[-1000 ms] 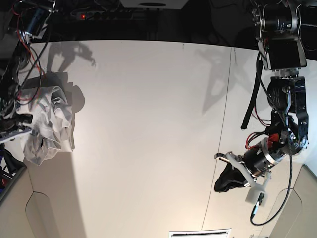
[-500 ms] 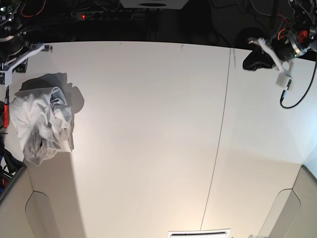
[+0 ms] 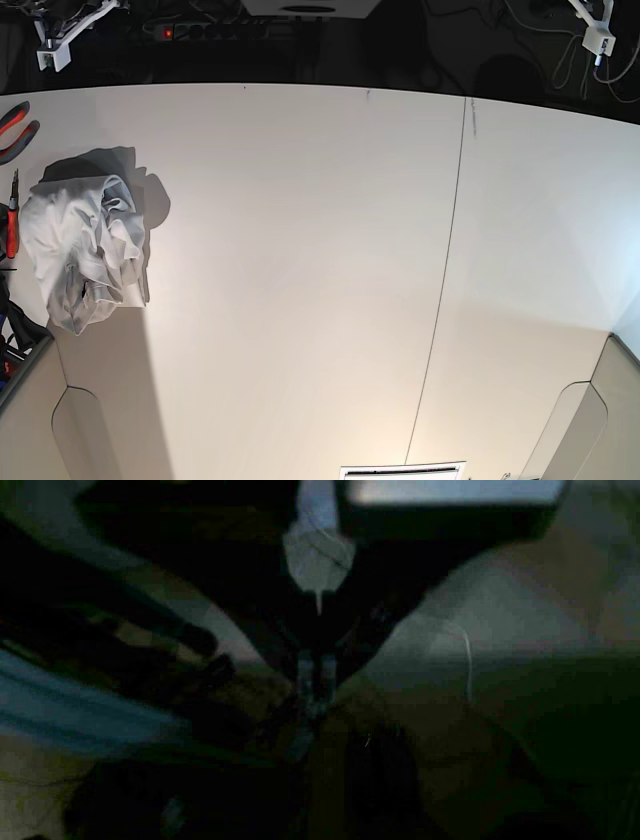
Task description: Layout the t-shirt on the table in an organized manner, then fold the t-shirt properly
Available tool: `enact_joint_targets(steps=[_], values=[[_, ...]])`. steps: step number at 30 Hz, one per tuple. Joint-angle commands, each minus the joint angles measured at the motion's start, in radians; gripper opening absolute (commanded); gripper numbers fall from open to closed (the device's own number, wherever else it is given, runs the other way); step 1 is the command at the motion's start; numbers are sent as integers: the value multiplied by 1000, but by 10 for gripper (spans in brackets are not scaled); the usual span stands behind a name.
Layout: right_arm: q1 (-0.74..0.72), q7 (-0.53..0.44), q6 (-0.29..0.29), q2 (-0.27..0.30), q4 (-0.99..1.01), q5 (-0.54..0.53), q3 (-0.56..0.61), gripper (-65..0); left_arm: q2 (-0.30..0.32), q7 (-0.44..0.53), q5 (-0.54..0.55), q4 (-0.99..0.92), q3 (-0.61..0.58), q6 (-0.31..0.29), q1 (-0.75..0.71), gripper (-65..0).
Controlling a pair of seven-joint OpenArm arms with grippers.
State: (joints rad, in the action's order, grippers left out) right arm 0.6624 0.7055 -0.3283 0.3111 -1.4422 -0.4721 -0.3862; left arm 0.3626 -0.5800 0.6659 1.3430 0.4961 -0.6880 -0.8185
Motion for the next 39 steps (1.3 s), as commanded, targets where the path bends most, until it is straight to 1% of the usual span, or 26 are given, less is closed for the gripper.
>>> enact_joint_targets(steps=[1,3,5,7,9,11,12,13,14,16,18,20,22,25,29,36,39], values=[[-13,-3,-16,21,66,-8,13,-650,9,59,-21,-48,-19,-10,-5,-650],[-61,-12,-55,35,237,-8,51,-650,9,165,-74,-165,-81,-10,20,-650],[-110,-58,-73,44,411,-7,103,-650,9,272,-114,-280,-151,-10,55,-650],[-162,-169,-73,43,579,4,163,-650,5,389,-177,-385,-225,-10,100,-650],[-219,-323,-72,37,735,28,233,-650,-6,516,-270,-479,-294,-10,157,-650],[-281,-471,-70,26,861,77,304,-650,-27,626,-375,-558,-354,-10,222,-650],[-312,-528,-64,18,908,101,336,-650,-40,660,-422,-591,-381,-10,256,-650],[-344,-562,-56,7,945,119,366,-650,-54,678,-464,-620,-407,3,288,-650],[-375,-578,-39,-4,971,134,394,-650,-68,686,-498,-646,-433,48,320,-650],[-437,-578,15,-29,996,151,443,-650,-93,689,-546,-690,-489,152,383,-650],[-491,-575,53,-50,1001,166,490,-650,-114,688,-565,-725,-542,254,441,-650],[-533,-546,68,-66,1001,177,535,-650,-128,686,-579,-751,-584,319,486,-650],[-571,-486,71,-79,1001,176,576,-650,-136,672,-581,-772,-610,360,518,-650],[-605,-427,71,-97,1001,154,628,-650,-144,657,-579,-795,-615,390,548,-650],[-618,-385,72,-113,1001,138,650,-650,-147,628,-570,-803,-615,389,555,-650],[-618,-381,71,-115,1001,50,650,-650,-147,619,-526,-803,-614,389,555,-650],[-618,-372,71,-115,1001,45,650,-650,-147,619,-526,-803,-615,389,555,-650]])
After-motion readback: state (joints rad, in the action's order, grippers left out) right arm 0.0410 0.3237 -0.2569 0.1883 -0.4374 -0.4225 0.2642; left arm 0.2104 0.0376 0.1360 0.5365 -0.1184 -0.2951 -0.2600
